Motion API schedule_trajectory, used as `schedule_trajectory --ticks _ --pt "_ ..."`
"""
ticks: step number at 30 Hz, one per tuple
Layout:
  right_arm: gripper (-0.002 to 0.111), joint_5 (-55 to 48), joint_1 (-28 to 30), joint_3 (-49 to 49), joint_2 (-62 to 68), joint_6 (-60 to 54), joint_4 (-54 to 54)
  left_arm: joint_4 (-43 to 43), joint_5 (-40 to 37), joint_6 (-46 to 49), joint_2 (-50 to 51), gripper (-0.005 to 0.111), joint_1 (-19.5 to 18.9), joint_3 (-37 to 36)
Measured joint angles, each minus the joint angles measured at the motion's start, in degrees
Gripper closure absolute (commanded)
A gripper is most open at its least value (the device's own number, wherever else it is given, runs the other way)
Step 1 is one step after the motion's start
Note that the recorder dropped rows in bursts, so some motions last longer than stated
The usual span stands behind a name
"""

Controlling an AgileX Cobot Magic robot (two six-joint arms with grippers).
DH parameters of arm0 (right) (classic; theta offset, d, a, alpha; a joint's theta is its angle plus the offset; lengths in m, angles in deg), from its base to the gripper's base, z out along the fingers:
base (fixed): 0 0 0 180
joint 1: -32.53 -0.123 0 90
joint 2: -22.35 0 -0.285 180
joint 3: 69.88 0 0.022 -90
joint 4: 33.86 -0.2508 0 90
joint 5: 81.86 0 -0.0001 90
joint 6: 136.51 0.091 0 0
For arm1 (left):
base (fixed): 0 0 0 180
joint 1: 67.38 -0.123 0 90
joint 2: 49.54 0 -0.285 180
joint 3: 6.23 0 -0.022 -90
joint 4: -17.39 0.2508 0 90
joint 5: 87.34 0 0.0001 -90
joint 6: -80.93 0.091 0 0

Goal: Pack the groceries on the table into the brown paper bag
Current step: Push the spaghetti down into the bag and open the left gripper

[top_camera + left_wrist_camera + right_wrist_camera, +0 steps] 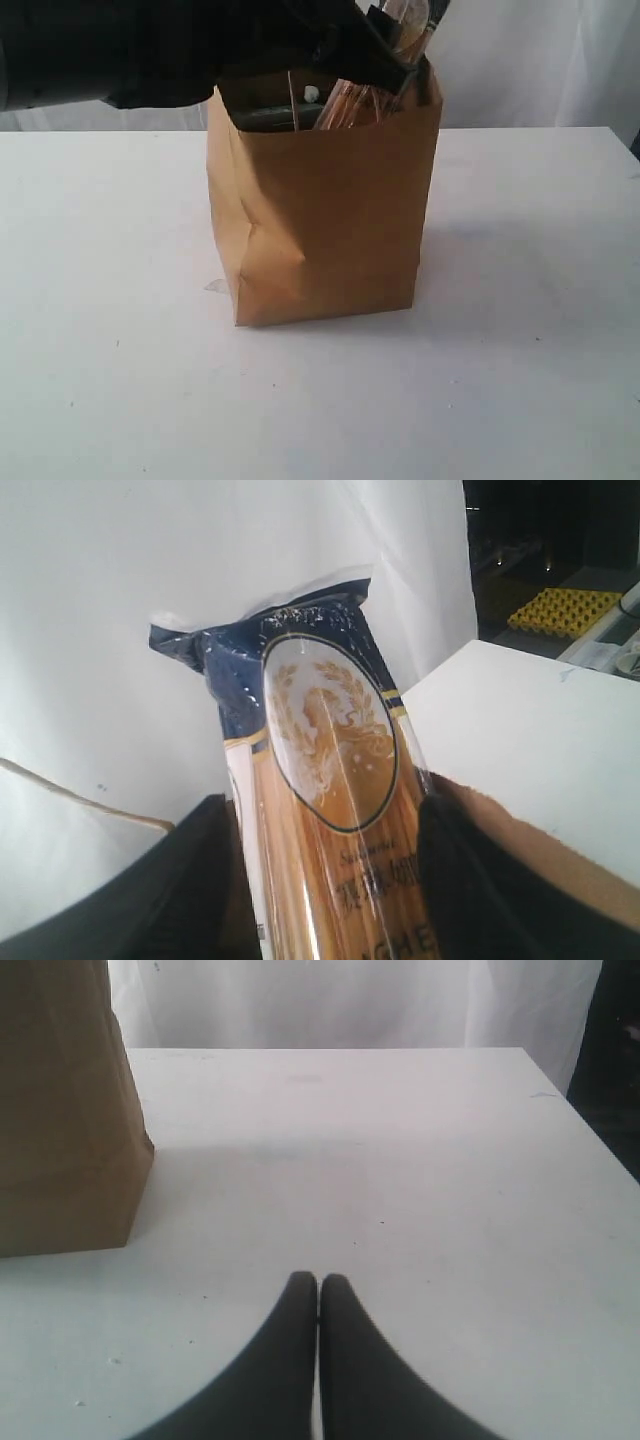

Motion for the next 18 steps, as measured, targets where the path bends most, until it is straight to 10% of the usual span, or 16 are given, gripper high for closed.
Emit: schedule_trajectory --ticks 18 --pt "0.108 0.0 0.0 0.0 0.0 0.0 0.0 -0.1 0.9 0.2 -2.8 0.047 0.0 1.7"
